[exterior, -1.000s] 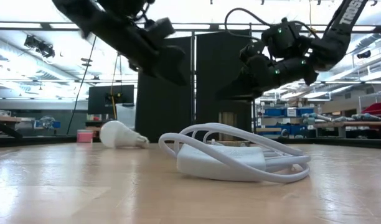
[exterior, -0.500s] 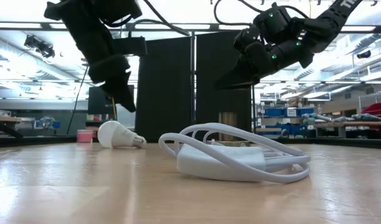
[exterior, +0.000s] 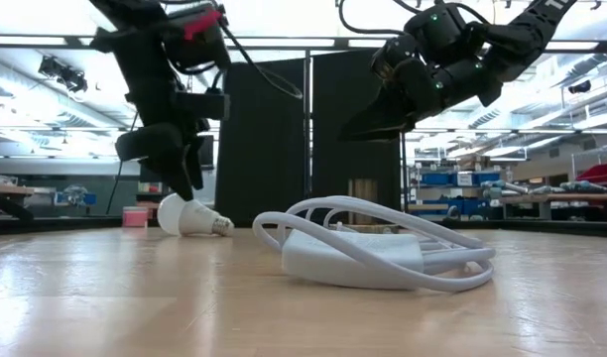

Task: Screw lightbulb
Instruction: Insert the white lightbulb into the silver lamp

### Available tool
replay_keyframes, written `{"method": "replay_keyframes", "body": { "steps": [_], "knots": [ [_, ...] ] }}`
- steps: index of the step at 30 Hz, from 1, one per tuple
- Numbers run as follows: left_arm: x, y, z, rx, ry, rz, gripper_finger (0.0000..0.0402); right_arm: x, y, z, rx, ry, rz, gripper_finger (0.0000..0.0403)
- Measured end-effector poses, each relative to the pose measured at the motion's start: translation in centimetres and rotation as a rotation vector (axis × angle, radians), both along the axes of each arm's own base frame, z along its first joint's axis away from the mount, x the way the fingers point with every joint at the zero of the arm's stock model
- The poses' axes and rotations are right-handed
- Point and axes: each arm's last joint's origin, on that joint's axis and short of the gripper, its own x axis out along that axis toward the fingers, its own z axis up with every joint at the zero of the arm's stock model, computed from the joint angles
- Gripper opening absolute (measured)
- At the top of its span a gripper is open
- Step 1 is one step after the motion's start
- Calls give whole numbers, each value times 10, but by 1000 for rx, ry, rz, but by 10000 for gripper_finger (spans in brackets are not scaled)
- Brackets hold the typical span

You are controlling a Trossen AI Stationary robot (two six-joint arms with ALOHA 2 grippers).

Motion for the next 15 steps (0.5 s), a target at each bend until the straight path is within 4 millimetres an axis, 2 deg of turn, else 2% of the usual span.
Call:
{"method": "replay_keyframes", "body": {
  "steps": [8,15],
  "knots": [
    [0,17,-3,-114,8,-49,255,0,0,0,16,0,-6,244],
    [7,22,-25,-171,74,-46,275,0,0,1,13,-8,-5,241]
  ]
}}
